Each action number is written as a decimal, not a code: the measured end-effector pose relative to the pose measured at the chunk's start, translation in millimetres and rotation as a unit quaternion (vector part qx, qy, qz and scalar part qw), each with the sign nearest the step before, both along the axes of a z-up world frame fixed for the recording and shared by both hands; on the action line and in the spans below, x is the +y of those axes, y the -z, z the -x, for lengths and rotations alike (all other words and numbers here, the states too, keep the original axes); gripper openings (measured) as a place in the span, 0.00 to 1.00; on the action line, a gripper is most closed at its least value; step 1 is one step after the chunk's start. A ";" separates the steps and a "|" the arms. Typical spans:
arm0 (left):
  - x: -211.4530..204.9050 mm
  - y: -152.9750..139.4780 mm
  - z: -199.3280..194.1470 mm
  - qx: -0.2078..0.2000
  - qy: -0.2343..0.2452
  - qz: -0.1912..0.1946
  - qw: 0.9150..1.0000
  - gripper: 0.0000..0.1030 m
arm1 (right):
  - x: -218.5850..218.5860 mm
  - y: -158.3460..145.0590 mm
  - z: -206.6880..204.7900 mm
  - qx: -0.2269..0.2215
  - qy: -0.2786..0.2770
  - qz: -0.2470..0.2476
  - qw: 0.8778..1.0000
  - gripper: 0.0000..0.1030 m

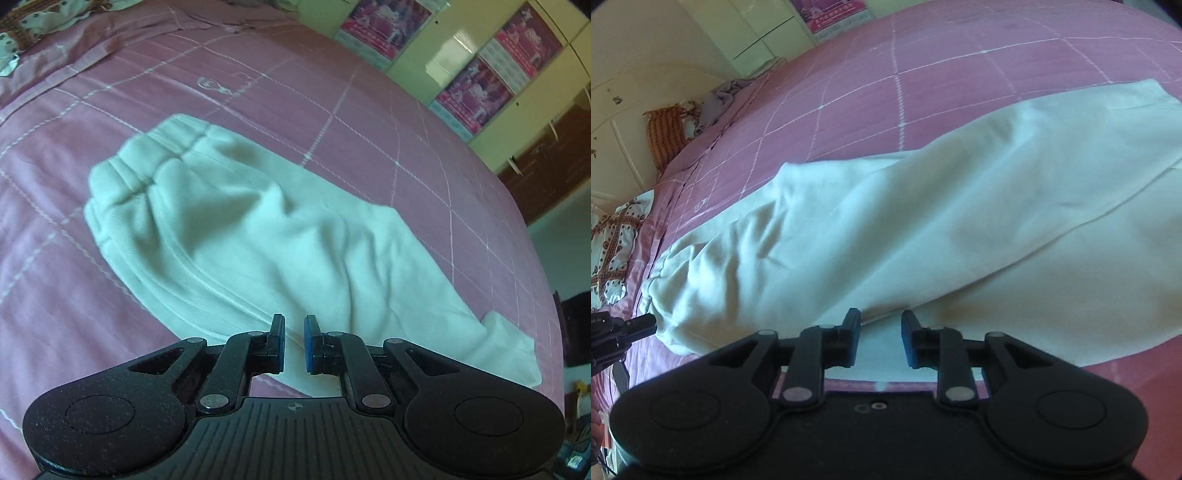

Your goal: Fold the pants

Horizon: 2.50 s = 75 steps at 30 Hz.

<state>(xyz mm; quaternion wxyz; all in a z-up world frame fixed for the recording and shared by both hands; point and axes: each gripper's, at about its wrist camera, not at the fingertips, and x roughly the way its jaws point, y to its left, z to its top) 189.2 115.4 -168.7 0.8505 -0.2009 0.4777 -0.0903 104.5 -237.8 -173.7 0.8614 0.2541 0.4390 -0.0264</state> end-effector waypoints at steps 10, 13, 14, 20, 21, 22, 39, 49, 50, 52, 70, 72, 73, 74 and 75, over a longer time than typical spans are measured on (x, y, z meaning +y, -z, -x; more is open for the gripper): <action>-24.0 49.8 8.4 0.076 -0.019 0.014 0.997 0.07 | -90.8 27.4 10.1 0.005 0.134 -0.069 0.989 0.26; -27.8 48.3 9.1 0.075 -0.018 0.002 0.997 0.07 | -110.3 42.4 3.3 -0.011 0.179 -0.117 0.977 0.25; -28.1 48.1 9.3 0.075 -0.019 0.000 0.997 0.07 | -115.3 45.6 1.9 -0.019 0.195 -0.126 0.972 0.25; -39.8 45.1 4.9 0.068 -0.010 -0.029 0.997 0.07 | -124.1 50.5 1.2 -0.051 0.250 -0.111 0.960 0.06; -40.3 44.6 5.1 0.066 -0.008 -0.032 0.997 0.07 | -120.7 42.3 5.7 -0.066 0.247 -0.092 0.962 0.05; -39.9 43.9 5.9 0.065 -0.005 -0.034 0.997 0.07 | -118.4 32.5 11.5 -0.080 0.240 -0.076 0.964 0.05; -89.4 15.5 20.2 0.010 0.053 -0.081 0.995 0.08 | -125.6 30.5 74.1 -0.051 0.204 -0.044 0.977 0.33; -136.8 33.7 29.9 0.028 0.059 -0.077 0.995 0.08 | -216.5 57.1 69.7 -0.076 0.307 -0.078 0.946 0.27; -135.9 34.6 29.8 0.029 0.056 -0.074 0.995 0.08 | -223.8 59.3 65.6 -0.077 0.313 -0.078 0.943 0.25; -135.6 36.0 29.8 0.031 0.053 -0.073 0.995 0.08 | -236.6 64.2 54.6 -0.075 0.322 -0.071 0.941 0.19; -140.2 34.4 33.3 0.018 0.072 -0.097 0.993 0.08 | -236.5 55.8 119.6 -0.058 0.310 0.037 0.948 0.05; -139.4 34.7 34.1 0.017 0.069 -0.094 0.993 0.08 | -231.4 47.6 115.7 -0.066 0.303 0.043 0.950 0.10; -139.4 35.0 34.3 0.016 0.069 -0.094 0.993 0.08 | -232.9 46.1 114.9 -0.076 0.303 0.032 0.949 0.14; -139.6 35.3 34.4 0.015 0.069 -0.095 0.993 0.08 | -236.0 46.4 113.8 -0.083 0.306 0.015 0.948 0.31; -140.1 35.7 34.6 0.015 0.069 -0.097 0.993 0.08 | -241.9 47.1 114.1 -0.084 0.311 -0.003 0.947 0.38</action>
